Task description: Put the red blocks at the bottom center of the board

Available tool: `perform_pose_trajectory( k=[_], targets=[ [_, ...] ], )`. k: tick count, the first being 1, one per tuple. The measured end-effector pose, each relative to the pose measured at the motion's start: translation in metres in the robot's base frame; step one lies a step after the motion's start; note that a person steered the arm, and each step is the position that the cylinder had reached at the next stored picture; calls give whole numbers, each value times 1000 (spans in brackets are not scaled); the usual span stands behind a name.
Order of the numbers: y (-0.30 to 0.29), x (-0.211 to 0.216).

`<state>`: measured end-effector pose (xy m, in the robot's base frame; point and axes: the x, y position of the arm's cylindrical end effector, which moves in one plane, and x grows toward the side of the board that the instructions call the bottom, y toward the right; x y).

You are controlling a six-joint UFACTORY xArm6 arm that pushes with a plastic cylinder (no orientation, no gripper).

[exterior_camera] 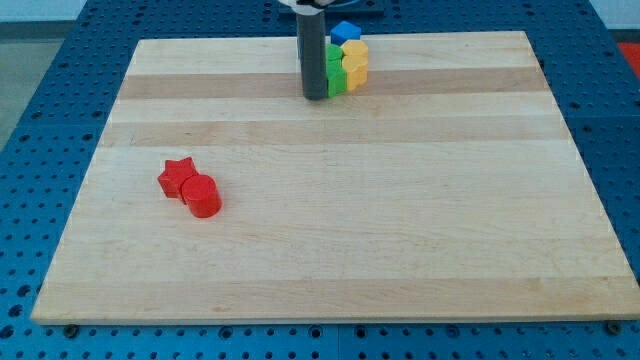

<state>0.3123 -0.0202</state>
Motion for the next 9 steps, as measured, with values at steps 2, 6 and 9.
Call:
perform_pose_trajectory(
  k=[2,6,9],
  targets=[
    [18,-18],
    [-6,59],
    [-6,59]
  ],
)
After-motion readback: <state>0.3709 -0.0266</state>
